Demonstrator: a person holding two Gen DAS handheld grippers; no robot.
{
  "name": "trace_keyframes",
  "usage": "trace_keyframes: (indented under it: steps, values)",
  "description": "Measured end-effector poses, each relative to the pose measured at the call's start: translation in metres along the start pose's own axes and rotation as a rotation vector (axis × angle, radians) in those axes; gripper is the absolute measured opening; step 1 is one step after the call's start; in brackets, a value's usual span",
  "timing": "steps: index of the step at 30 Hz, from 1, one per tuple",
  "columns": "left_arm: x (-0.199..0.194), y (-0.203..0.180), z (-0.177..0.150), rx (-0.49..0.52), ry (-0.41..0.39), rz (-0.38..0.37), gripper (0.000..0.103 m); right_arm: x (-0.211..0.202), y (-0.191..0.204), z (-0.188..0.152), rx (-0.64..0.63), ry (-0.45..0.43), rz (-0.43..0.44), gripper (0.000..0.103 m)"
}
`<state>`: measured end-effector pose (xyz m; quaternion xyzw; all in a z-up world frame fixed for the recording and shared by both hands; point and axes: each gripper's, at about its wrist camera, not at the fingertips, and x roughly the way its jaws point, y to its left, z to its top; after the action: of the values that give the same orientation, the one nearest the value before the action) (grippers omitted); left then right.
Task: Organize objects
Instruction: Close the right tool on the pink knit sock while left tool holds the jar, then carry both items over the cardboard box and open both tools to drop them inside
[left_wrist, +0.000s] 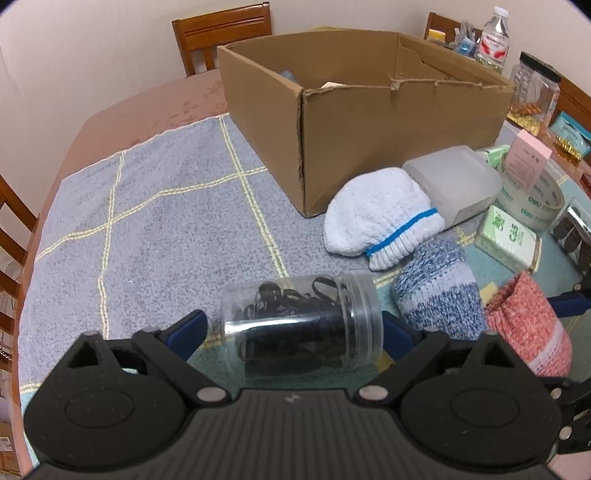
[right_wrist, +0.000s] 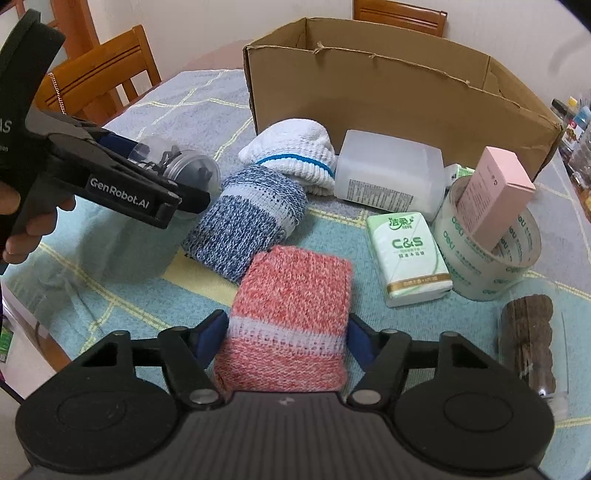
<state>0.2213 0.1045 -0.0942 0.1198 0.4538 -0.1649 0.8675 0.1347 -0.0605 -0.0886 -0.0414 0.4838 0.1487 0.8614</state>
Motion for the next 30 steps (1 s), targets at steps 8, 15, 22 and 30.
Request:
trace_keyframes:
  steps: [8, 15, 22, 30]
  values:
    - [-0.003, 0.001, 0.001, -0.002, 0.008, -0.024, 0.075, -0.001, -0.001, 0.006, 0.012, 0.038, -0.01, 0.068]
    - [-0.015, 0.005, 0.012, 0.008, 0.011, -0.062, 0.075, -0.009, -0.008, 0.013, 0.001, 0.055, -0.053, 0.068]
    - [-0.036, 0.006, 0.033, 0.05, 0.012, -0.1, 0.075, -0.025, -0.018, 0.023, -0.008, 0.062, -0.077, 0.067]
    - [-0.069, 0.002, 0.084, 0.083, -0.056, -0.137, 0.075, -0.055, -0.031, 0.054, -0.006, -0.001, -0.084, 0.067]
